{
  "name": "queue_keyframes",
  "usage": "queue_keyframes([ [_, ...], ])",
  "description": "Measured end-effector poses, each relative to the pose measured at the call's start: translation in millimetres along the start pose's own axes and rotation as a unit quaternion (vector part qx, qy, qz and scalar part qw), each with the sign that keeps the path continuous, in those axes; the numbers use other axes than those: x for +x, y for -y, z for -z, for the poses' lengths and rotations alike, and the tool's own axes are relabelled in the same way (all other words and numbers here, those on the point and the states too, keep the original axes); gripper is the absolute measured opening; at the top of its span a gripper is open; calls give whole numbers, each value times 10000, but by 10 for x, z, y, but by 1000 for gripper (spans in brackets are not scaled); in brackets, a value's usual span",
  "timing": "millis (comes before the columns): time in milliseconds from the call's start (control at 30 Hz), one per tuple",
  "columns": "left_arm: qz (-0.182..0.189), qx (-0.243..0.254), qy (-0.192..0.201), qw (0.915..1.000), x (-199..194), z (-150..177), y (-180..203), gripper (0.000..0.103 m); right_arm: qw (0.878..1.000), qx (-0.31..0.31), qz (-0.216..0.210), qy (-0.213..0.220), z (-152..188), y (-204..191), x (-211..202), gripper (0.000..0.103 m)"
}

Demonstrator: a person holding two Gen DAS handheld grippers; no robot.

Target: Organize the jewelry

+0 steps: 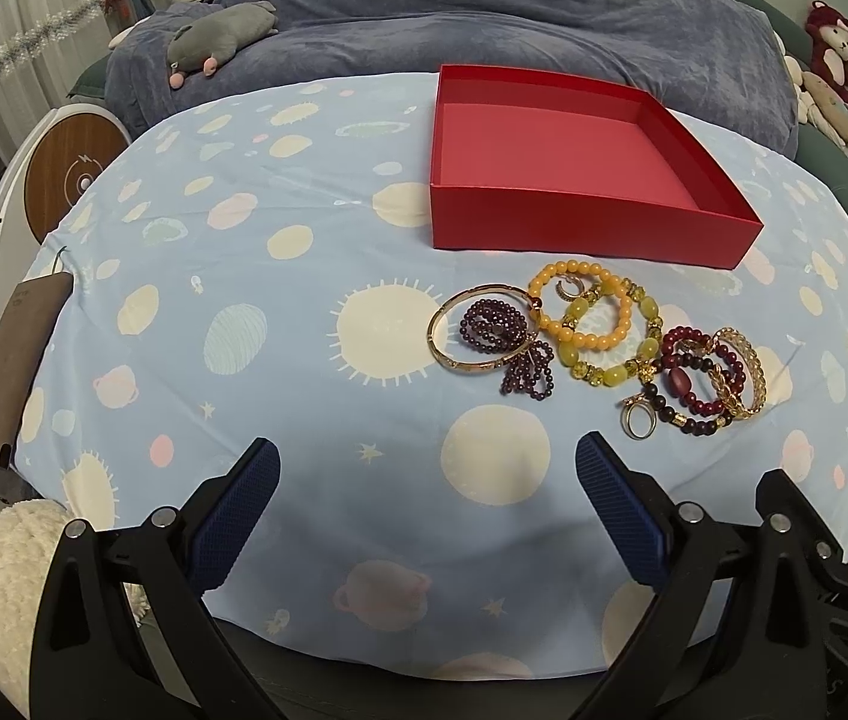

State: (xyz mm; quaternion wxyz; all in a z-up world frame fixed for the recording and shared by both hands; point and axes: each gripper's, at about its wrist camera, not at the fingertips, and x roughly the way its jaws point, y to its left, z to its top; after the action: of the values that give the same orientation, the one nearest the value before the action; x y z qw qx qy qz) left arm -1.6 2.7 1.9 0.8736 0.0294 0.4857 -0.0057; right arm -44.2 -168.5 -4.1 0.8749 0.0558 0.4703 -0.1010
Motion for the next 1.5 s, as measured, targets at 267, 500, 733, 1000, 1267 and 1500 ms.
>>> queue_keyframes([
  [267,15,-40,-52,10000,3,-2,-14,95,10000,8,-7,4,2,5,1,96],
  [500,15,-44,-56,10000,15,6,-8,95,10000,-3,-1,2,9,-22,-6,96],
  [733,23,-53,-66,10000,18,7,-7,95,10000,-11,-4,-1,19,-17,2,96],
  [1000,19,-57,-75,10000,26,14,-6,95,10000,-7,-8,-11,19,-28,5,96],
  [1267,13,-76,-88,9999,44,35,-10,95,10000,-8,-7,-8,19,-24,9,96],
  [1500,20,-92,-107,9999,53,42,-27,95,10000,-7,-7,-10,21,-33,12,96],
])
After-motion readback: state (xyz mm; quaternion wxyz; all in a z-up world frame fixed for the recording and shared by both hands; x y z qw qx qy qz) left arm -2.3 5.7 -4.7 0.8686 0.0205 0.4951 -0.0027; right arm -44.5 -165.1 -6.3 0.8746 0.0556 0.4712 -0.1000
